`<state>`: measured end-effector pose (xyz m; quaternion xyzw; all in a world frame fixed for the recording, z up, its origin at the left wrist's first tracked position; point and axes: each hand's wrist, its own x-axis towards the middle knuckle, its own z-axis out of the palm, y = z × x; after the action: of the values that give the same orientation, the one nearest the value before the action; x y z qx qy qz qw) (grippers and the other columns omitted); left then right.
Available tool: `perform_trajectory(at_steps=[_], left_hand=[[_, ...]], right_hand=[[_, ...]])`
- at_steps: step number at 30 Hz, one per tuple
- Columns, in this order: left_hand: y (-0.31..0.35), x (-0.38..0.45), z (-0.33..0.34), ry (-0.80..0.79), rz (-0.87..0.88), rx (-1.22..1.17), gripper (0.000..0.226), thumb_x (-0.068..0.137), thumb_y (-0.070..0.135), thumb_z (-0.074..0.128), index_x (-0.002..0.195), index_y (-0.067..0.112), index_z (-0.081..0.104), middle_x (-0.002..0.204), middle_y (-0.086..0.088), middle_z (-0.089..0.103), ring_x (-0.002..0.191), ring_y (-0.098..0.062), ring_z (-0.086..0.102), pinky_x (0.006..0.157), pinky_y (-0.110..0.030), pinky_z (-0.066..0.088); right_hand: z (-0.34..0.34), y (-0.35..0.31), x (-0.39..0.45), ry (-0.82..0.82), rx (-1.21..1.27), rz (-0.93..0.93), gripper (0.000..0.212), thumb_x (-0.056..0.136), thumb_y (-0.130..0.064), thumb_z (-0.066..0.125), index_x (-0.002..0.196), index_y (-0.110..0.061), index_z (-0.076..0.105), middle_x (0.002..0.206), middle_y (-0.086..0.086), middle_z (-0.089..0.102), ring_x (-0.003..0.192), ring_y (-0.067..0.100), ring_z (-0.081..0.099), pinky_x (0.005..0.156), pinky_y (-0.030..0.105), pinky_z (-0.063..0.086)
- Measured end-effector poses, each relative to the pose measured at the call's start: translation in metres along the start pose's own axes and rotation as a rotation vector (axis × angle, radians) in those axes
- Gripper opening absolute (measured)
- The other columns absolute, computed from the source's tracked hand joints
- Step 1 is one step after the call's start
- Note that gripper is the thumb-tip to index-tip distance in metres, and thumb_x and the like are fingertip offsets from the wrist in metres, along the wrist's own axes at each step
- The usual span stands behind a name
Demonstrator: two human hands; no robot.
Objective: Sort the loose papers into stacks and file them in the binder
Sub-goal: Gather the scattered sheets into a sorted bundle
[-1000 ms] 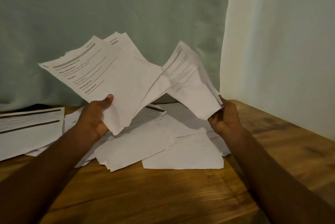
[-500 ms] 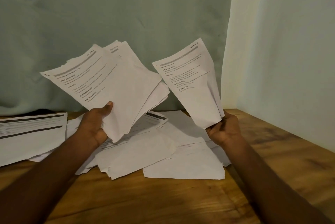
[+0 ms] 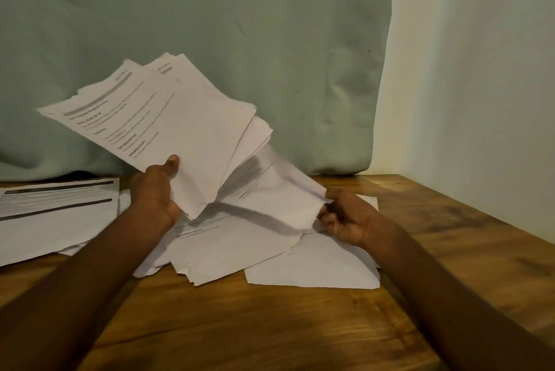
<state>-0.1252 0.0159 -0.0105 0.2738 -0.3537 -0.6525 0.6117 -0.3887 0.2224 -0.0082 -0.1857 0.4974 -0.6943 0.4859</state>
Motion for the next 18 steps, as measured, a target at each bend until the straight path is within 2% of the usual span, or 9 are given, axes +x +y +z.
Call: perform_trajectory(at_steps=[1,3,5,6,9,11,13,15,18], left_hand=[[0.002,0.001,0.000,0.013,0.020,0.002,0.050,0.091,0.021,0.076,0.137,0.014,0.059,0.128,-0.004,0.068,0.093,-0.019,0.067,0.062,-0.032,0.055],[0.004,0.003,-0.004,0.027,0.049,0.027,0.048,0.094,0.023,0.073,0.138,0.014,0.058,0.127,-0.003,0.067,0.090,-0.016,0.065,0.053,-0.029,0.053],[0.004,0.005,-0.006,0.020,0.045,0.036,0.050,0.093,0.025,0.074,0.139,0.015,0.057,0.127,-0.002,0.067,0.094,-0.016,0.066,0.054,-0.029,0.053],[0.003,0.005,-0.006,0.015,0.045,0.036,0.051,0.093,0.025,0.075,0.139,0.015,0.057,0.128,-0.002,0.067,0.097,-0.017,0.067,0.058,-0.030,0.055],[-0.004,0.002,-0.005,-0.024,0.007,0.025,0.052,0.090,0.025,0.077,0.137,0.013,0.059,0.130,-0.004,0.067,0.103,-0.019,0.067,0.074,-0.038,0.060],[-0.010,-0.003,0.000,-0.076,-0.030,0.075,0.054,0.089,0.030,0.076,0.136,0.010,0.060,0.130,-0.006,0.067,0.097,-0.019,0.067,0.061,-0.031,0.060],[-0.015,-0.007,0.005,-0.130,-0.051,0.131,0.050,0.093,0.030,0.073,0.134,0.005,0.060,0.124,-0.008,0.067,0.089,-0.018,0.065,0.047,-0.024,0.055],[-0.020,-0.013,0.009,-0.172,-0.062,0.147,0.043,0.095,0.026,0.069,0.132,0.005,0.061,0.113,-0.006,0.068,0.085,-0.016,0.065,0.047,-0.022,0.055],[-0.023,-0.018,0.009,-0.200,-0.050,0.145,0.042,0.096,0.020,0.068,0.136,0.009,0.060,0.109,-0.001,0.070,0.085,-0.014,0.067,0.063,-0.029,0.061]], right_hand=[[0.005,0.002,-0.003,0.011,-0.139,-0.018,0.017,0.103,-0.020,0.055,0.109,-0.004,0.060,0.065,0.013,0.064,0.043,0.014,0.052,0.048,0.022,0.047],[0.011,0.008,-0.006,0.064,-0.722,-0.231,0.023,0.104,-0.031,0.055,0.104,-0.011,0.065,0.069,0.011,0.066,0.050,0.021,0.056,0.058,0.031,0.047],[0.011,0.012,-0.004,0.084,-1.336,-0.557,0.027,0.103,-0.028,0.050,0.086,-0.015,0.068,0.075,0.005,0.068,0.067,0.025,0.062,0.065,0.033,0.046],[0.009,0.012,0.001,0.094,-1.464,-0.655,0.027,0.100,-0.022,0.050,0.082,-0.014,0.069,0.079,0.003,0.070,0.075,0.025,0.063,0.069,0.036,0.047],[-0.009,0.006,0.015,0.298,-1.391,-0.752,0.019,0.092,-0.014,0.055,0.084,-0.021,0.070,0.089,-0.003,0.072,0.085,0.022,0.064,0.073,0.036,0.046],[-0.020,0.000,0.014,0.451,-1.496,-0.677,0.017,0.092,-0.017,0.059,0.098,-0.023,0.074,0.105,-0.003,0.072,0.098,0.021,0.064,0.077,0.030,0.044],[-0.028,-0.004,0.014,0.510,-1.562,-0.592,0.017,0.096,-0.025,0.061,0.106,-0.018,0.073,0.115,0.001,0.070,0.107,0.022,0.062,0.082,0.031,0.045],[-0.028,-0.003,0.015,0.471,-1.586,-0.500,0.034,0.098,-0.044,0.060,0.118,-0.017,0.067,0.127,0.002,0.066,0.117,0.023,0.058,0.095,0.035,0.046],[-0.025,0.005,0.019,0.351,-1.710,-0.301,0.070,0.089,-0.075,0.052,0.133,-0.021,0.055,0.139,0.001,0.057,0.126,0.025,0.053,0.109,0.050,0.042]])
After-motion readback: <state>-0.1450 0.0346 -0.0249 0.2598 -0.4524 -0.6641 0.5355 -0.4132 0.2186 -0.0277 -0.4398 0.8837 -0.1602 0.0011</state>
